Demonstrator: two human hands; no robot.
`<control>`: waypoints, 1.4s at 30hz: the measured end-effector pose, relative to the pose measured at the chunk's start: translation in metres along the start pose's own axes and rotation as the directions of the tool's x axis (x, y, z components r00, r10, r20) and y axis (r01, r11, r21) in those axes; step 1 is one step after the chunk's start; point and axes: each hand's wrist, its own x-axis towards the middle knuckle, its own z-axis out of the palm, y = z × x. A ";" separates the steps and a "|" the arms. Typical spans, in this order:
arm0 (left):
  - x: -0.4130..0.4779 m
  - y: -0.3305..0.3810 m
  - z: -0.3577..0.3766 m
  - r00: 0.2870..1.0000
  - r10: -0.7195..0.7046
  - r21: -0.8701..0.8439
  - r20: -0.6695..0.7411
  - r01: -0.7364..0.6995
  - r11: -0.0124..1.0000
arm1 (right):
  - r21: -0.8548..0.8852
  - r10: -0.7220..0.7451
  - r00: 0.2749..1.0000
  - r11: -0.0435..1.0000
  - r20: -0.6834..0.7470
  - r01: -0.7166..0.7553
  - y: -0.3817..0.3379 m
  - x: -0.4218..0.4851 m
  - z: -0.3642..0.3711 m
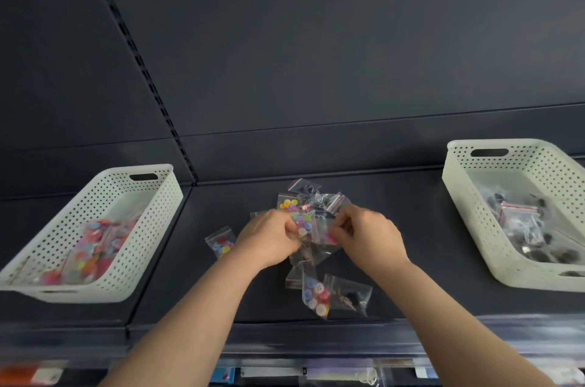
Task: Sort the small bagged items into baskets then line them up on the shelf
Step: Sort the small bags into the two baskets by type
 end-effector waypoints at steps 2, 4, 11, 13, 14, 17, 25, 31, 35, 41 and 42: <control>-0.001 0.001 -0.002 0.984 0.011 -0.042 -0.176 -0.019 0.999 | -0.009 -0.006 0.998 1.000 -0.056 0.006 -0.002 0.002 -0.004; -0.002 0.000 -0.005 0.940 0.007 -0.117 -0.340 -0.050 0.992 | -0.005 -0.009 0.997 1.000 -0.071 0.009 -0.005 0.004 -0.006; -0.010 -0.046 -0.030 0.837 -0.122 -0.317 -0.533 -0.064 0.946 | 0.082 -0.059 0.998 0.995 -0.021 0.060 -0.043 0.009 0.009; -0.016 -0.068 -0.047 0.780 -0.168 -0.335 -0.603 -0.057 0.941 | 0.096 -0.102 0.995 0.990 -0.007 0.103 -0.062 0.011 0.018; -0.020 -0.082 -0.058 0.754 -0.188 -0.339 -0.630 -0.050 0.939 | 0.094 -0.125 0.992 0.988 -0.006 0.125 -0.075 0.011 0.024; -0.032 -0.127 -0.090 0.677 -0.228 -0.307 -0.700 0.003 0.952 | 0.073 -0.190 0.982 0.979 -0.010 0.190 -0.116 0.013 0.045; -0.051 -0.223 -0.117 0.794 -0.299 -0.213 -0.529 0.218 0.953 | 0.148 -0.262 0.963 0.952 -0.057 0.268 -0.209 0.023 0.092; -0.062 -0.248 -0.125 0.812 -0.266 -0.153 -0.519 0.218 0.964 | 0.153 -0.261 0.964 0.952 -0.054 0.267 -0.281 0.051 0.114; -0.063 -0.252 -0.130 0.833 -0.231 -0.135 -0.503 0.189 0.973 | 0.117 -0.270 0.960 0.959 0.081 0.260 -0.299 0.062 0.133; -0.053 -0.230 -0.128 0.855 -0.112 -0.122 -0.507 0.058 0.991 | 0.002 -0.296 0.954 0.955 -0.044 0.296 -0.259 0.054 0.126; -0.048 -0.222 -0.127 0.853 -0.084 -0.119 -0.516 0.026 0.993 | -0.039 -0.293 0.955 0.956 -0.044 0.292 -0.245 0.052 0.120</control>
